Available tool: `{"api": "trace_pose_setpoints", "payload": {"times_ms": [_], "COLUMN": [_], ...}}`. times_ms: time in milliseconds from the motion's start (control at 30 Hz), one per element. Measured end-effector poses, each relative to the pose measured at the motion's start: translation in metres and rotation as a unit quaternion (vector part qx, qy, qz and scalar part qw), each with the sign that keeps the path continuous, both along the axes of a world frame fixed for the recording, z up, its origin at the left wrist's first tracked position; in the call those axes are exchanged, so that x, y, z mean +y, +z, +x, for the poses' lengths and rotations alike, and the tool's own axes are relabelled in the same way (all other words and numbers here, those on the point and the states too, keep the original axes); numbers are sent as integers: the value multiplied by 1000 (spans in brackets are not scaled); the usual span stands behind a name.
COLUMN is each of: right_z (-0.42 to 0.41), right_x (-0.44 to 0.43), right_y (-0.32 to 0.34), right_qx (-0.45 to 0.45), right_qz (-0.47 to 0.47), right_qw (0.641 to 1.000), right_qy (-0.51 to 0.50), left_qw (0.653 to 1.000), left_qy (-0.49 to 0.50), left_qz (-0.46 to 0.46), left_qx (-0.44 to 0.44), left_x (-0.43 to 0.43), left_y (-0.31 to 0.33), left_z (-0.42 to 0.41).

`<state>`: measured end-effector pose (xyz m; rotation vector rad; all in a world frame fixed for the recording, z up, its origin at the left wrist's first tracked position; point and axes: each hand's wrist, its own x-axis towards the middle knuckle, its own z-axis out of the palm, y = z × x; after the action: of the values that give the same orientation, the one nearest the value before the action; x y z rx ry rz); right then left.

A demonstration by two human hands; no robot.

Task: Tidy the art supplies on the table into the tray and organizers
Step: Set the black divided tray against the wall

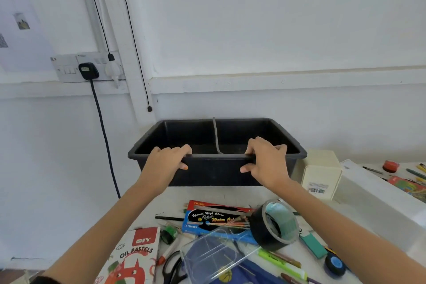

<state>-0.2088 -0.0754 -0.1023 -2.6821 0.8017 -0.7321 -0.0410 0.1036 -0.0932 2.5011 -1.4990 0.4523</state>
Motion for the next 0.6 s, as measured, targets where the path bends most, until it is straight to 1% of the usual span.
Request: {"api": "trace_pose_setpoints", "payload": {"times_ms": [67, 167, 400, 467, 600], "right_z": [1, 7, 20, 25, 31], "right_x": [1, 1, 7, 7, 3], "right_y": [-15, -33, -59, -62, -62], "right_qx": [6, 33, 96, 99, 111], "right_qz": [2, -1, 17, 34, 53], "right_qw": [1000, 999, 995, 994, 992], "right_qy": [-3, -10, -16, -16, -10], "left_qw": [999, 999, 1000, 999, 999], "left_qy": [6, -5, 14, 22, 19], "left_qz": [5, 1, 11, 24, 29], "left_qx": [-35, -53, -25, -12, -18], "left_x": [-1, 0, -4, -7, -8], "left_y": [-21, -51, -90, -92, -98], "left_z": [0, 4, 10, 13, 23]}}
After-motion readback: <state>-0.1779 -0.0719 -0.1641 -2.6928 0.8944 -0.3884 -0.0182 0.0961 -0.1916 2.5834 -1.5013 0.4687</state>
